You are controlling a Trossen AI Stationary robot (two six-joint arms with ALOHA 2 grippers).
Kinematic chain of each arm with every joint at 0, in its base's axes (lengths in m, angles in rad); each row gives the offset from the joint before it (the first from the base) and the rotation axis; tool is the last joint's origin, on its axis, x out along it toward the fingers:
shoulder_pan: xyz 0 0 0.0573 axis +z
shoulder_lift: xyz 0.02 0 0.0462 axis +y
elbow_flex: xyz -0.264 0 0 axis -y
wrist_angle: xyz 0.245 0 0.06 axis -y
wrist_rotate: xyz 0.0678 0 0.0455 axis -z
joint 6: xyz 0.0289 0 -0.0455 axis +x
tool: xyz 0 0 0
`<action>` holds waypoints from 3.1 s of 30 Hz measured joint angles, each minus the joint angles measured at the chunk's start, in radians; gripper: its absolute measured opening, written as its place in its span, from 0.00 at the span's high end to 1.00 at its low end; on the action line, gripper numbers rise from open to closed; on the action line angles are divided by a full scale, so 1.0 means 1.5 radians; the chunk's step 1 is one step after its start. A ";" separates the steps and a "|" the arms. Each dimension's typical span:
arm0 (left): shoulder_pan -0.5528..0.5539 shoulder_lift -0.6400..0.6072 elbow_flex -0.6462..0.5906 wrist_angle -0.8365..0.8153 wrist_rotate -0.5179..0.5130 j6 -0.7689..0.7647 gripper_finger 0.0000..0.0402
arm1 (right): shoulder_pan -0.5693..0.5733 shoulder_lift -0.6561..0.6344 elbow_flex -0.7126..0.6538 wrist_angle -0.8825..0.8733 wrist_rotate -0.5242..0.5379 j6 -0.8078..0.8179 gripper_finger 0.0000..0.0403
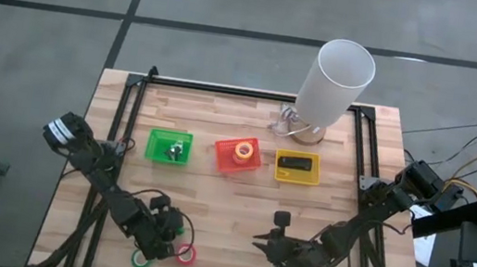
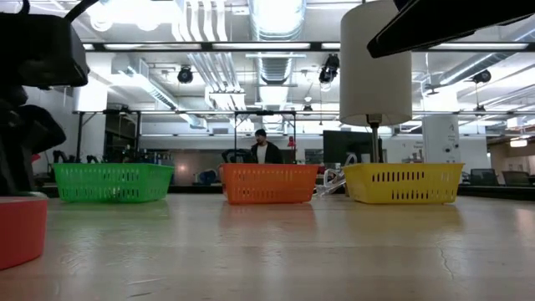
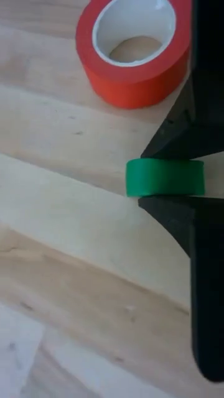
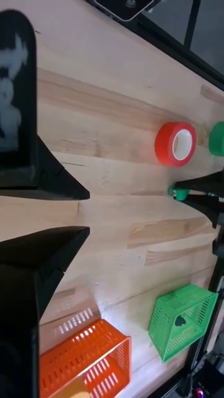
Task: Pick and place Stapler, Stapler remover, tape
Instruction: Put the green stapler into the yellow basket
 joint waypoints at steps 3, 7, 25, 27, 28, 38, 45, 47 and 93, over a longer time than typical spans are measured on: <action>0.008 -0.002 0.001 -0.001 -0.019 0.022 0.82 | 0.000 0.000 0.000 0.001 0.000 0.014 0.81; 0.025 -0.014 0.015 0.000 -0.086 0.072 0.76 | 0.000 0.000 0.000 0.001 -0.001 0.039 0.79; 0.064 -0.030 0.093 0.206 -0.129 0.341 0.92 | -0.003 0.000 -0.011 0.027 -0.003 0.057 0.65; 0.065 -0.025 0.092 0.167 -0.097 0.319 0.91 | -0.011 0.004 -0.018 0.060 -0.008 0.034 0.63; 0.065 -0.019 0.091 0.151 -0.087 0.309 0.90 | -0.017 0.004 -0.022 0.078 -0.014 0.020 0.63; 0.078 -0.001 0.083 0.073 -0.076 0.217 0.63 | -0.119 0.073 -0.028 0.209 -0.164 -0.033 0.54; 0.066 -0.024 0.083 0.014 -0.074 0.190 0.50 | -0.181 0.172 0.026 0.212 -0.228 -0.092 0.45; 0.062 -0.027 0.083 0.010 -0.074 0.190 0.50 | -0.192 0.194 0.050 0.214 -0.229 -0.101 0.43; 0.056 -0.029 0.083 -0.018 -0.149 0.192 0.50 | -0.246 0.250 0.162 0.083 -0.333 -0.112 0.82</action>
